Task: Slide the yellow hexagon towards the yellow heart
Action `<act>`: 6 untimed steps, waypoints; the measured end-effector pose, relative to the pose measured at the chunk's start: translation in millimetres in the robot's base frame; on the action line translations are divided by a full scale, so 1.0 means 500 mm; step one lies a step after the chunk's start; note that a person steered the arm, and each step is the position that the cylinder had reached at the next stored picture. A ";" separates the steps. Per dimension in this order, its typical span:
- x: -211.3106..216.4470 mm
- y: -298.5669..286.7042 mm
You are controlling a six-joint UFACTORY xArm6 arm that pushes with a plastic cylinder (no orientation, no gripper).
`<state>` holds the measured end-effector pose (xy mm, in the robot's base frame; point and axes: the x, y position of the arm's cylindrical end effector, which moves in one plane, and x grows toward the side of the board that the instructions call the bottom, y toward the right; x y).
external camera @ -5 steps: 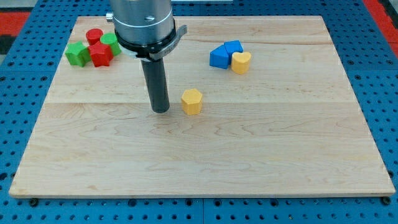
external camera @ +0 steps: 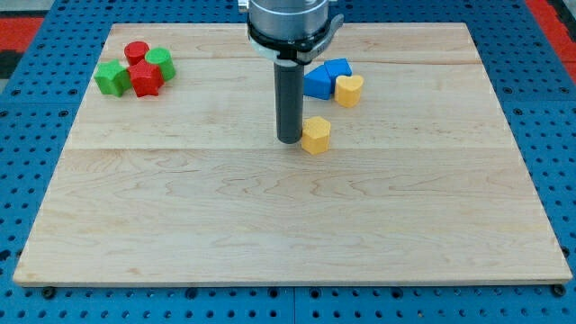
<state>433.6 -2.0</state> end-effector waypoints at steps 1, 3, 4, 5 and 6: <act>0.038 -0.003; 0.022 0.070; -0.009 0.071; -0.020 0.071; -0.018 0.071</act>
